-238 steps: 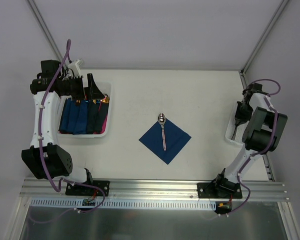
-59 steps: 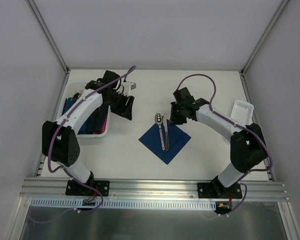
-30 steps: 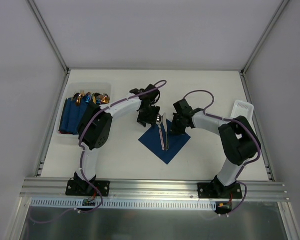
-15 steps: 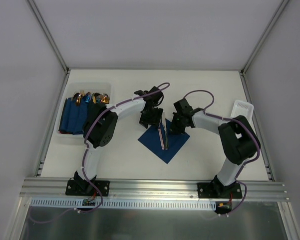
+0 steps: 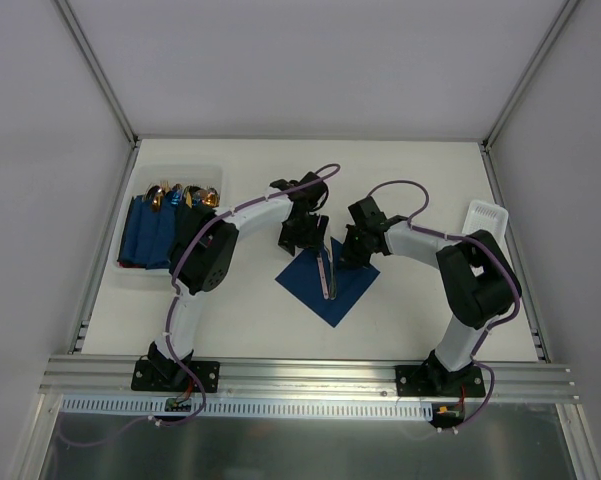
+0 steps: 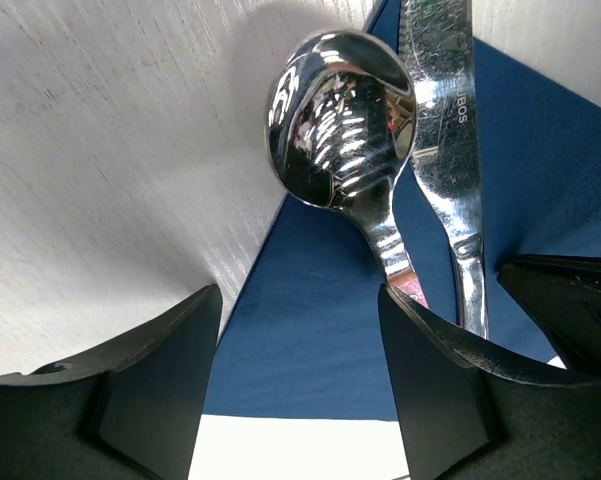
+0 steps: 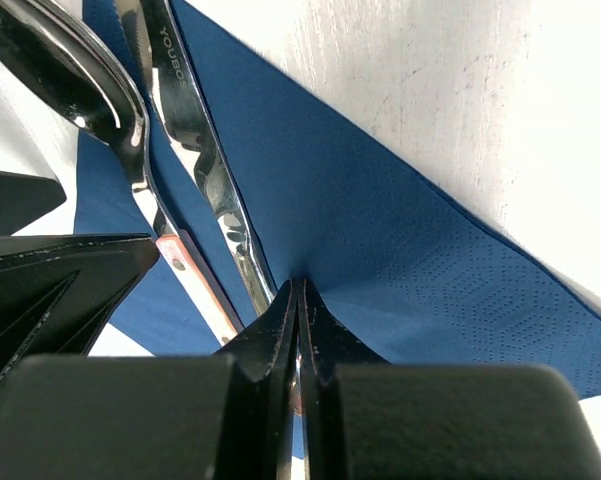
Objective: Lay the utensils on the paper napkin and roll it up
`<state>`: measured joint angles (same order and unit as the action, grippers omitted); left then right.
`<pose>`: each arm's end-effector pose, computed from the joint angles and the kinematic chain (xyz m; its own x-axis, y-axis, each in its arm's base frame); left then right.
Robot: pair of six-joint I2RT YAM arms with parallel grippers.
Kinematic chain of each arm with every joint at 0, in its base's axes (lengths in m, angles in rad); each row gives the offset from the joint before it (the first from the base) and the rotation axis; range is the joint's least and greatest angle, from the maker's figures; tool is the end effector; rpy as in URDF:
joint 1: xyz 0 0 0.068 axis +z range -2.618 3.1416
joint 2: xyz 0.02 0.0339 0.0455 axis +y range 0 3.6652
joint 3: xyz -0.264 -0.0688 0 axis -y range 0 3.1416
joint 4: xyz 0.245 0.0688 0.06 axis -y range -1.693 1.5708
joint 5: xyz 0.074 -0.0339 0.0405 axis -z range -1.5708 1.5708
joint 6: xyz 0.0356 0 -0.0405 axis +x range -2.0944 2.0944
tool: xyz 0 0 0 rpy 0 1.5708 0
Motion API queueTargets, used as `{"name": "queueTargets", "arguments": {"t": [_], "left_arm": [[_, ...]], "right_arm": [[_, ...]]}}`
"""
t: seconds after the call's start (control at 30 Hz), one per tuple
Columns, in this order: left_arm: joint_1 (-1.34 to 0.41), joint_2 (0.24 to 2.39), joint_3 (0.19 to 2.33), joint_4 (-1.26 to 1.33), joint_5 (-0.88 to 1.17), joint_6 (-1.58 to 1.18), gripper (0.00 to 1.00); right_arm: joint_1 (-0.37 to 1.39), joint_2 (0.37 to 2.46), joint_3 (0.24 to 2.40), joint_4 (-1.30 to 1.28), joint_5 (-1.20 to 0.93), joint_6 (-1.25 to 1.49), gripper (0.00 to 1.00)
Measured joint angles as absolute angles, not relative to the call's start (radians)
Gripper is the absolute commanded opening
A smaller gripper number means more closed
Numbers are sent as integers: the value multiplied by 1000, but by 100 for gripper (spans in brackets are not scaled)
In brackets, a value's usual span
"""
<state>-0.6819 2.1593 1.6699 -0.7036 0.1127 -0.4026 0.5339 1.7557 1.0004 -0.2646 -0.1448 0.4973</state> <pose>0.3479 -0.2876 0.1692 -0.9219 0.2470 -0.2984 0.3231 0.9152 -0.2407 0.2946 0.1801 0.1557 -0.9159 0.0069 -0.4014 -0.1498 0.9217 0.3578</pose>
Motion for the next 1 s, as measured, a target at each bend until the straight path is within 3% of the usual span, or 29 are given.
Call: {"name": "queueTargets", "arguments": {"t": [0.27, 0.6, 0.67, 0.7, 0.73, 0.77, 1.0], "left_arm": [[-682, 2166, 1681, -704, 113, -403, 70], [-680, 2120, 1655, -705, 107, -375, 70], [-678, 2061, 1644, -713, 103, -352, 74], [-672, 2019, 1639, -715, 103, -334, 81], [-669, 1972, 1639, -715, 102, -313, 95], [-666, 1916, 1637, -713, 100, -287, 99], [-648, 1501, 1552, -669, 206, -42, 99]], "right_arm": [[533, 1758, 1000, -259, -151, 497, 2], [533, 1755, 1000, -258, -158, 496, 5], [533, 1740, 1000, -261, -162, 497, 8], [533, 1724, 1000, -263, -164, 496, 9], [533, 1705, 1000, -265, -165, 496, 11], [533, 1676, 1000, -268, -166, 496, 15], [497, 1401, 1019, -263, -174, 506, 35]]}}
